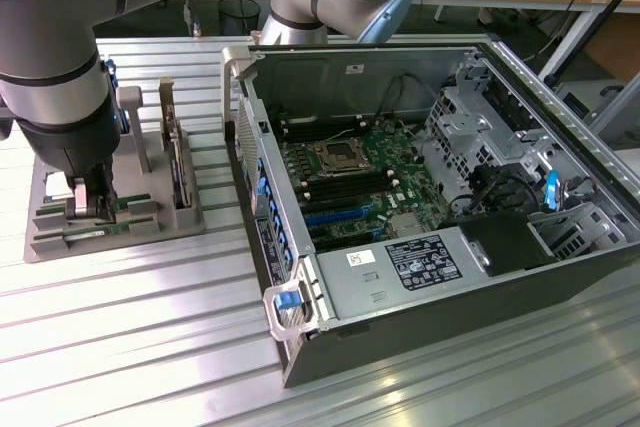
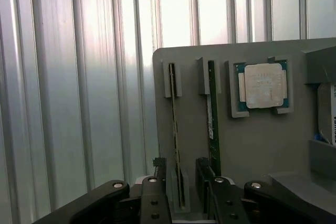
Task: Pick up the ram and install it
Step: 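Pick up the ram and move it above insertion slot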
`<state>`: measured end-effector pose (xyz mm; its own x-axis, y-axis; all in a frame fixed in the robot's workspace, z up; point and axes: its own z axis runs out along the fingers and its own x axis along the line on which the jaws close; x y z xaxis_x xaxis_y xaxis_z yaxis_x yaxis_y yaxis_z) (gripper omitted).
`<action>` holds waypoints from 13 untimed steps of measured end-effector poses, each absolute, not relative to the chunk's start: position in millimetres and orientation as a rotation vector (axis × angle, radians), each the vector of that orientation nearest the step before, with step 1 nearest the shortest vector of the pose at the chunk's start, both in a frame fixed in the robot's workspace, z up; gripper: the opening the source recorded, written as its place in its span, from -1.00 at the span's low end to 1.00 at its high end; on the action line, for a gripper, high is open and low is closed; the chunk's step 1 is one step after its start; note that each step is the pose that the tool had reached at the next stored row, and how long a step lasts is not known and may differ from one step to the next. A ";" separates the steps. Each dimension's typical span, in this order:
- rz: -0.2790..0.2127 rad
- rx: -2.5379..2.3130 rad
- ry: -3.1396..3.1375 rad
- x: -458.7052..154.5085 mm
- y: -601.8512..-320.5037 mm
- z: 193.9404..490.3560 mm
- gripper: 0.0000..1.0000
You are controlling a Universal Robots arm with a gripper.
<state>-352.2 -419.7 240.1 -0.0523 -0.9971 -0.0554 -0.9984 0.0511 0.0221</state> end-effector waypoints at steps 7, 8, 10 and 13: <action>0.085 -2.145 2.259 -352.8 -420.1 232.9 -0.28; 0.085 -2.145 2.259 -352.9 -420.2 231.9 -0.28; 0.085 -2.145 2.259 -352.9 -420.4 230.0 -0.28; 0.085 -2.146 2.258 -354.1 -421.6 225.2 -0.28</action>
<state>-354.1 -421.6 225.2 -0.0512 -0.9971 -0.0559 -0.9985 0.0500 0.0222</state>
